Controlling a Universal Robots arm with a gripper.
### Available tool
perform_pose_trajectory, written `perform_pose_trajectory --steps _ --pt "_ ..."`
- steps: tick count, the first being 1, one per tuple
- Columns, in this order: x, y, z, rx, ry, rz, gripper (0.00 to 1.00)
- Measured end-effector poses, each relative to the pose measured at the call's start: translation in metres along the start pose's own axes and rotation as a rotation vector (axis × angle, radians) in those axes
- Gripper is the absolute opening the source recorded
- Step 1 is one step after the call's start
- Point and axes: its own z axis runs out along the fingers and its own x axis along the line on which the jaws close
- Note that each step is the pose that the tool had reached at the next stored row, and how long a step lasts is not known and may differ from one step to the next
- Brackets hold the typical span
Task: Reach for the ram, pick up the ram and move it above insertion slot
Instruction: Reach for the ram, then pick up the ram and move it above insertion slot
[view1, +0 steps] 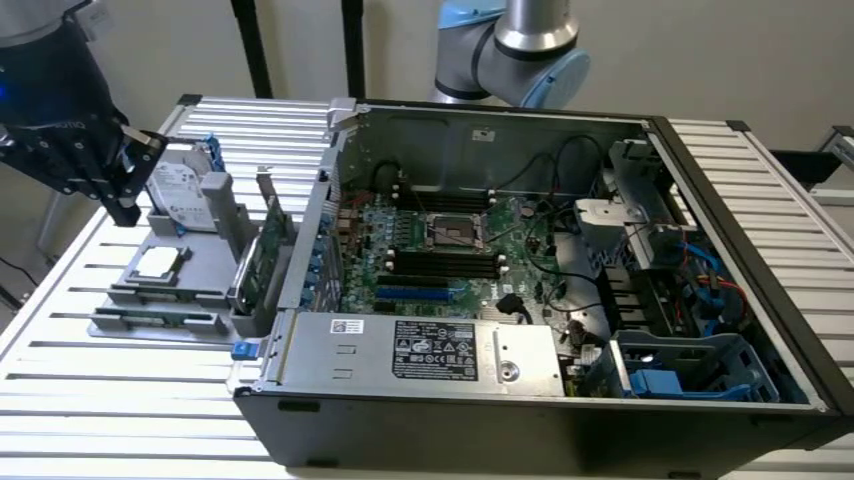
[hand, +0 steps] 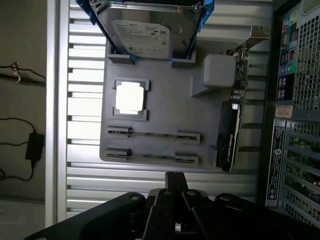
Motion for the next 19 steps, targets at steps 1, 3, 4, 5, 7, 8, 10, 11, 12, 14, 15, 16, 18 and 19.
perform_pose_trajectory --steps 1,3,4,5,7,8,10,11,12,14,15,16,18,19 --pt "0.0 0.0 0.0 0.0 0.0 0.0 0.11" --pt "0.0 0.0 0.0001 0.0 0.0001 0.0 0.11" --pt "0.0 0.0 0.0001 0.0 0.0001 0.0 0.11" --pt "0.0 0.0 0.0001 0.0 0.0001 0.0 0.11" --pt "0.0 0.0 0.0001 0.0 0.0002 0.0 0.11" --pt "0.0 0.0 0.0001 0.0 0.0003 0.0 0.11" --pt "0.0 0.0 0.0001 0.0 0.0003 0.0 0.11" --pt "0.0 0.0 0.0001 0.0 0.0003 0.0 0.11" --pt "0.0 0.0 0.0001 0.0 0.0004 0.0 0.11" --pt "0.0 0.0 0.0001 0.0 0.0005 0.0 0.11" --pt "0.0 0.0 0.0003 0.0001 -0.0001 0.0 0.11" --pt "-0.0001 0.0 0.0005 0.0 -0.0004 -0.005 0.11" --pt "0.0 0.0 0.001 0.0001 0.0003 -0.038 0.11" --pt "0.0 0.0 0.0012 0.0 0.0007 -0.056 0.11"
